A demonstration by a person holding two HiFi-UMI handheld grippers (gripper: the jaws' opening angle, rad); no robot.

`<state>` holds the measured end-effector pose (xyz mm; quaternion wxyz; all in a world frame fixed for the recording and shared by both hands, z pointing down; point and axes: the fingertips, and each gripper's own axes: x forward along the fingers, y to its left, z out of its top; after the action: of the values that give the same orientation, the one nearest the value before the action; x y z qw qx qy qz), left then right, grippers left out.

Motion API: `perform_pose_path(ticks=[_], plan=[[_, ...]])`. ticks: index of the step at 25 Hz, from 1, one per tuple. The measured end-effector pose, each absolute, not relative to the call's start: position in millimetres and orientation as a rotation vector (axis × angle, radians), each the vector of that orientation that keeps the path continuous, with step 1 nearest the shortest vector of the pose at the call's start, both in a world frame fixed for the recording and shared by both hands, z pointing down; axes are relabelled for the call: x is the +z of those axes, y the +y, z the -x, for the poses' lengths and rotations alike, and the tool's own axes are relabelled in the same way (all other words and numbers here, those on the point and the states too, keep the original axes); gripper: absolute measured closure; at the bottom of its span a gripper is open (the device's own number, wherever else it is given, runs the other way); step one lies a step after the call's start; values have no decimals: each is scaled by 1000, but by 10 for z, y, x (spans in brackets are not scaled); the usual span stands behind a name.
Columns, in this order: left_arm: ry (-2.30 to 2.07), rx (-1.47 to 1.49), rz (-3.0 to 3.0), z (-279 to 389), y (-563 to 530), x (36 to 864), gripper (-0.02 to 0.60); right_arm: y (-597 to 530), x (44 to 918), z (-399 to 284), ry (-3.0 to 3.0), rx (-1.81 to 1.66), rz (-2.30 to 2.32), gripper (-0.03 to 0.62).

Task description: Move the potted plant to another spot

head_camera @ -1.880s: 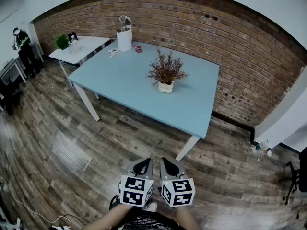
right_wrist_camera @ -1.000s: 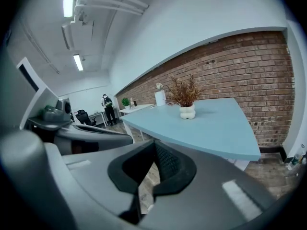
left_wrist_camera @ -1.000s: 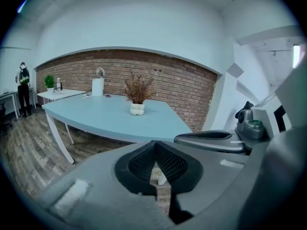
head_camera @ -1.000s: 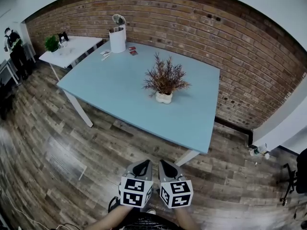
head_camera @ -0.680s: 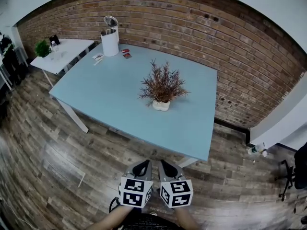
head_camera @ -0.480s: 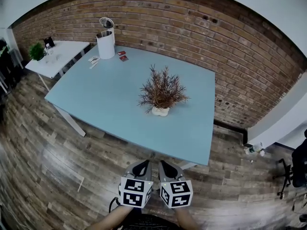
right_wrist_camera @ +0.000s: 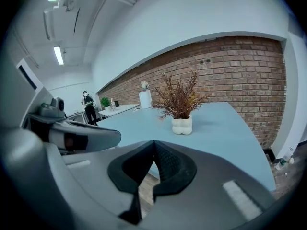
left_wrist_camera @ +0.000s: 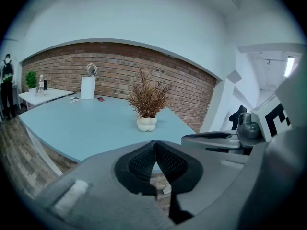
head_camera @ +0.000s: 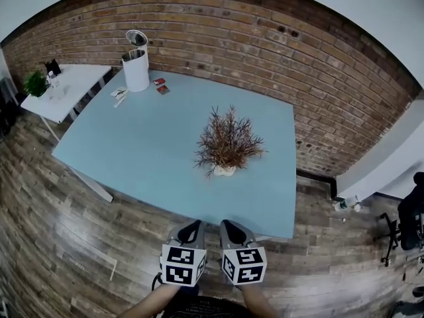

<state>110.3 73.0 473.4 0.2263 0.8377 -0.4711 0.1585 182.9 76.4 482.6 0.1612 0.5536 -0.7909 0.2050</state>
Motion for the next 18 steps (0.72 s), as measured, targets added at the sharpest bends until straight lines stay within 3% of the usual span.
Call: perform_pose_path(ticks=[18], plan=[[-1261, 418, -2358, -775, 218, 4717, 581, 108, 4823, -1913, -2105, 500, -1749, 578]])
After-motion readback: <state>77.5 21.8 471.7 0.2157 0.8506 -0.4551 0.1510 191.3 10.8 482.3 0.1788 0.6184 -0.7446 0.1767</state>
